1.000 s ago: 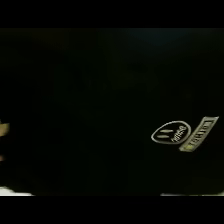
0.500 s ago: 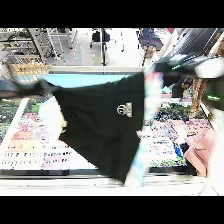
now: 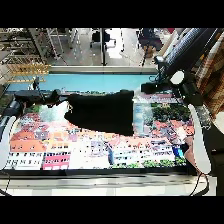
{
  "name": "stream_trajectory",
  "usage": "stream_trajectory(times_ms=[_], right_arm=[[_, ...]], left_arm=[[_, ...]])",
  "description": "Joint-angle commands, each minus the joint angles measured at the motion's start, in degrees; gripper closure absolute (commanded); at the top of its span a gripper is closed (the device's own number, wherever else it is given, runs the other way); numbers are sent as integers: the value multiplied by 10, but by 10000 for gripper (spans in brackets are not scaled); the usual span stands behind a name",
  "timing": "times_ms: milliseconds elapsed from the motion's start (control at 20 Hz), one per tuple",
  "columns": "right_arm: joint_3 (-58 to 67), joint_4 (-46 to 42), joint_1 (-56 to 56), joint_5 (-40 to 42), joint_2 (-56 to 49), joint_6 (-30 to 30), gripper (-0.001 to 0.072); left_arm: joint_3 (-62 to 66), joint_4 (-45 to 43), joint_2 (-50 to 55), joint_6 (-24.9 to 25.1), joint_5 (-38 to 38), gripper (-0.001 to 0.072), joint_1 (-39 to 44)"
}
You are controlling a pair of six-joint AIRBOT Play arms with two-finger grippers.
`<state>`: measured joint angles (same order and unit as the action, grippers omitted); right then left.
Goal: Fold the clothes and pants, and hang the long-sleeved shirts on hangers.
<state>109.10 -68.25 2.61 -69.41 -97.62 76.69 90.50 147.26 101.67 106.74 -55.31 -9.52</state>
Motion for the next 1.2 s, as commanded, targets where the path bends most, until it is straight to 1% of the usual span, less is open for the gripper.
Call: stream_trajectory(times_ms=[0,50,150,300,400,500,550,600,650,700,750,800,850,900,950,1000,1050,1150], right_arm=[[-22,-9,1,-234,5,3,690],[-46,-8,2,-258,5,10,690],[-106,-7,7,-266,5,24,690],[-202,0,15,-264,4,17,689],[-247,11,15,-275,4,13,689],[-264,35,13,-310,5,-24,690],[-265,34,13,-317,5,-33,689],[-265,32,11,-314,5,-43,603],[-265,26,5,-307,5,-44,327],[-265,14,-7,-292,5,-42,188],[-265,8,-28,-267,5,-22,190],[-265,15,-54,-235,5,10,164],[-268,35,-81,-203,5,33,94],[-276,69,-108,-174,5,44,67],[-290,109,-133,-140,5,47,54],[-306,137,-150,-109,4,47,12],[-328,159,-162,-77,4,42,12],[-372,203,-174,-26,3,4,12]], left_arm=[[13,-68,19,0,-171,698,-17],[13,-91,24,0,-204,697,-17],[13,-106,43,0,-244,697,-11],[13,-106,76,0,-278,697,2],[13,-111,90,0,-287,696,3],[13,-132,91,0,-285,695,-5],[13,-133,91,0,-285,666,-11],[13,-131,91,-1,-288,511,-18],[13,-124,91,-7,-300,347,-24],[13,-109,90,-11,-317,290,-33],[13,-90,89,-11,-336,290,-42],[13,-76,86,-11,-348,290,-52],[13,-67,80,-11,-356,291,-62],[14,-66,72,-10,-358,291,-70],[14,-66,63,-10,-355,291,-76],[14,-66,53,-10,-353,292,-79],[14,-66,44,-8,-354,293,-80],[14,-66,31,-8,-354,292,-76]])
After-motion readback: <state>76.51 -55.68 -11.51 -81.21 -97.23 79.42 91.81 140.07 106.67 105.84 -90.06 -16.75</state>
